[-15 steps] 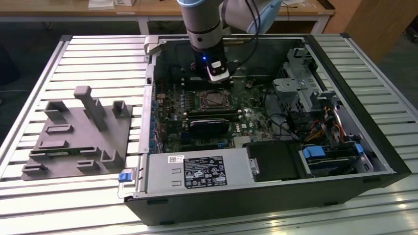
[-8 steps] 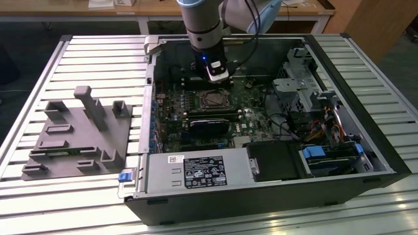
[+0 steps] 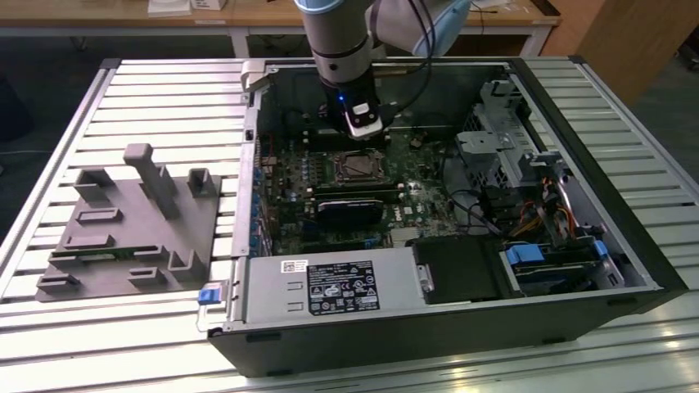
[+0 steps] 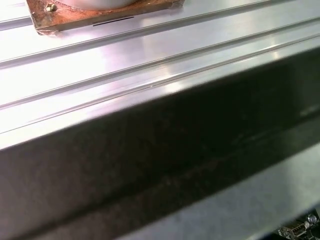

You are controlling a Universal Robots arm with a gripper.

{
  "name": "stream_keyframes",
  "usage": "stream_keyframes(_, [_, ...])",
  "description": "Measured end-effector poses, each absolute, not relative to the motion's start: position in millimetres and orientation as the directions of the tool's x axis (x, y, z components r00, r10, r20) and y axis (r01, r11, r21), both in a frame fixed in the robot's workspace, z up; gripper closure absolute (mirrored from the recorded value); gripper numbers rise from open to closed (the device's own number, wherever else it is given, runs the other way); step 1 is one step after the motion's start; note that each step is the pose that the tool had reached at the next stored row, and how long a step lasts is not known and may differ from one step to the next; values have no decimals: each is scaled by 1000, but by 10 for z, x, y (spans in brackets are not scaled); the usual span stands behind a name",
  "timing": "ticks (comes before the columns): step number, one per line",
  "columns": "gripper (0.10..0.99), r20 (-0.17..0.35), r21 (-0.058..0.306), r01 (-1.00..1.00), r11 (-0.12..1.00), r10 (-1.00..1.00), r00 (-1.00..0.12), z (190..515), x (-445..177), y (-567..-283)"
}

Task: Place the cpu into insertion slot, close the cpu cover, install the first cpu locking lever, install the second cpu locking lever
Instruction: 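Install the first cpu locking lever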

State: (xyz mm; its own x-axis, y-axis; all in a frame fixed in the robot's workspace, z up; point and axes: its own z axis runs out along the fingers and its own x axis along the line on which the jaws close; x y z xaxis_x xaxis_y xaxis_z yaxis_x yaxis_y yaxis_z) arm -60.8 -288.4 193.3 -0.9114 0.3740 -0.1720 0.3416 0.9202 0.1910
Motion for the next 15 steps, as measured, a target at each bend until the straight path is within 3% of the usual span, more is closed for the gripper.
stream_keyframes(15, [980,-172,191,341,920,374,-911,1959,-608,-2904])
